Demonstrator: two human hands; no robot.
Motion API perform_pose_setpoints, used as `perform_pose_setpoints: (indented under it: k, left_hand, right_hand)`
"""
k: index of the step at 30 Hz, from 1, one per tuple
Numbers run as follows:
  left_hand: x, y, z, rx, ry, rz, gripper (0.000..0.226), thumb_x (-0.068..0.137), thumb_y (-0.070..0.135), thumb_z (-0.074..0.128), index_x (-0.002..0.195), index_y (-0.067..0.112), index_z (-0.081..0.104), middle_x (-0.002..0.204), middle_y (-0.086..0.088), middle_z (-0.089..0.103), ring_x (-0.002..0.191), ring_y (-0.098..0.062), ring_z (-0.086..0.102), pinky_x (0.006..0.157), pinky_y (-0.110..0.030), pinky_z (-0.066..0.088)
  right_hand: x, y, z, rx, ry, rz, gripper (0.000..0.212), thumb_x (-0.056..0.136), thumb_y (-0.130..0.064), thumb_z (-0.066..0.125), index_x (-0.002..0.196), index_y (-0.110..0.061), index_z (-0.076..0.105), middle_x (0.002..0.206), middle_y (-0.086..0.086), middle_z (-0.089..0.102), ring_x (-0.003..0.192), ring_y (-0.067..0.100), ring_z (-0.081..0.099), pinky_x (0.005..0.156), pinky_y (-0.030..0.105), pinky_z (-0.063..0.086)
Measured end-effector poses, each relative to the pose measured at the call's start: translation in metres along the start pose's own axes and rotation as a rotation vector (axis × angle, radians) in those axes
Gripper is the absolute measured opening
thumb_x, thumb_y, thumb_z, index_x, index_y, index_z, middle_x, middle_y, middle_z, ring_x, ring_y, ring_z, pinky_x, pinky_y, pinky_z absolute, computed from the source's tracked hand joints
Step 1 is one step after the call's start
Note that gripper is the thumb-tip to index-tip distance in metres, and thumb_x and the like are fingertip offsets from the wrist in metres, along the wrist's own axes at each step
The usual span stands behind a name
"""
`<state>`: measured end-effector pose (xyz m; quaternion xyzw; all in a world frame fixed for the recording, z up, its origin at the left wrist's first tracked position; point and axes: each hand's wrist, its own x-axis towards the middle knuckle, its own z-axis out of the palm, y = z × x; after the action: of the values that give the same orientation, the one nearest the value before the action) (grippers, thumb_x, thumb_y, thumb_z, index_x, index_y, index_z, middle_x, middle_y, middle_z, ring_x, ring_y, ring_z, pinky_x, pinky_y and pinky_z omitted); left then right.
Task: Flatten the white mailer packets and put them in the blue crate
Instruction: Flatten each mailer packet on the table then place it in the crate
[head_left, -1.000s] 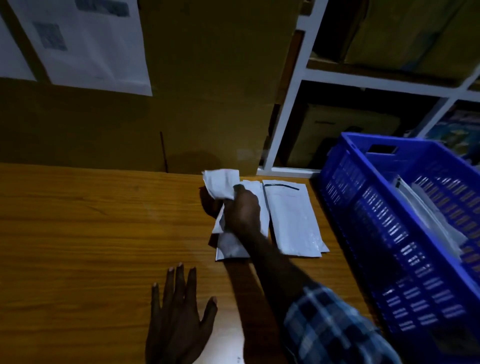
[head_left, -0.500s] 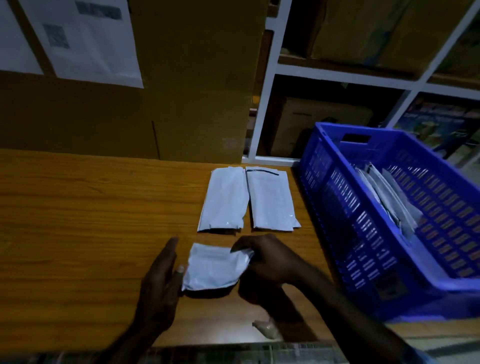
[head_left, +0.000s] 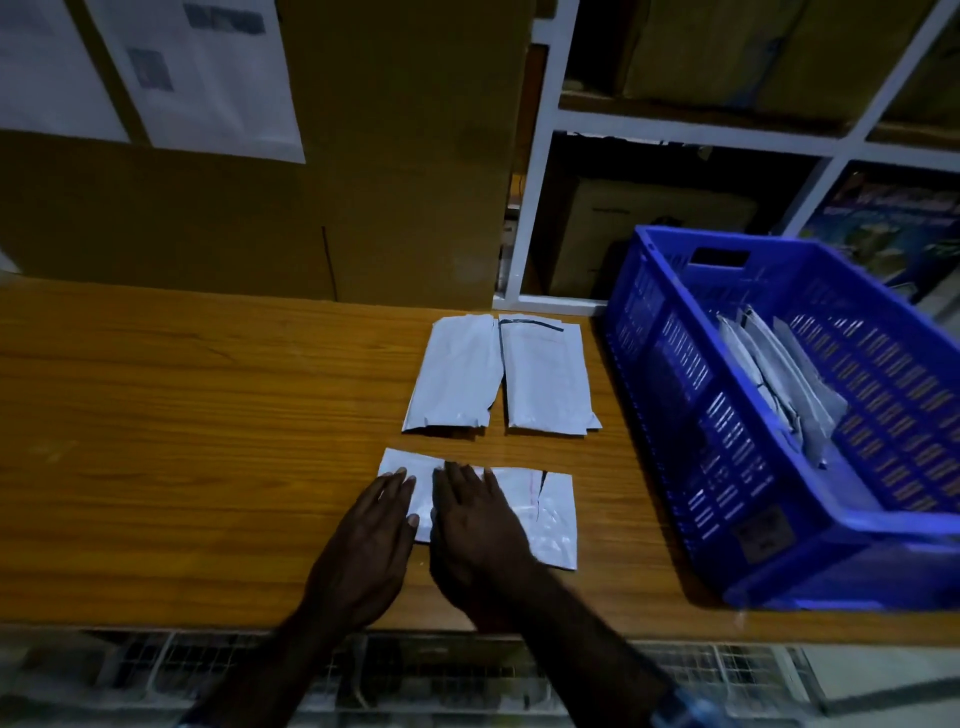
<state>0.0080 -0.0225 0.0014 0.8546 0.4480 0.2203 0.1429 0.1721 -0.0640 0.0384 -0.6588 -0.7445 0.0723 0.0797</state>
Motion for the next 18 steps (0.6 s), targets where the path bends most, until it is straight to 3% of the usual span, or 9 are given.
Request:
perform_pose_setpoints:
  k: [3,8,13,18]
  left_hand:
    - [0.001,-0.002,-0.002,0.022,-0.003,0.056,0.056,0.105,0.04,0.021,0.147,0.009,0.041,0.154,-0.002,0.033,0.143,-0.021,0.031,0.118,-0.025,0.015]
    - [0.003,-0.007,0.003,0.053,-0.016,0.069,0.055,0.104,0.034,0.016,0.154,0.012,0.018,0.162,-0.004,0.014,0.15,-0.019,0.01,0.119,-0.033,0.011]
    - [0.006,-0.011,0.003,0.09,-0.075,0.073,0.061,0.104,0.035,0.007,0.148,0.003,0.034,0.155,-0.012,0.032,0.144,-0.027,0.03,0.114,-0.038,0.018]
    - [0.012,-0.015,-0.001,0.163,-0.123,0.131,0.062,0.103,0.034,0.011,0.142,0.0,0.045,0.149,-0.016,0.041,0.139,-0.028,0.039,0.114,-0.039,0.019]
  right_hand:
    - [-0.006,-0.01,0.008,0.022,0.092,-0.036,0.067,0.083,-0.022,0.037,0.142,0.009,0.042,0.147,0.029,0.042,0.139,0.042,0.039,0.113,0.058,0.031]
    - [-0.004,-0.02,0.026,0.106,0.21,-0.009,0.062,0.087,-0.011,0.039,0.146,0.008,0.037,0.154,0.025,0.032,0.146,0.037,0.027,0.116,0.053,0.029]
    - [-0.001,-0.02,0.036,0.085,0.27,0.038,0.057,0.095,-0.014,0.035,0.149,0.004,0.033,0.158,0.02,0.027,0.15,0.031,0.019,0.119,0.049,0.022]
    - [0.005,-0.018,0.039,0.086,0.235,0.031,0.058,0.09,-0.016,0.038,0.144,0.005,0.042,0.153,0.021,0.037,0.146,0.033,0.03,0.117,0.052,0.028]
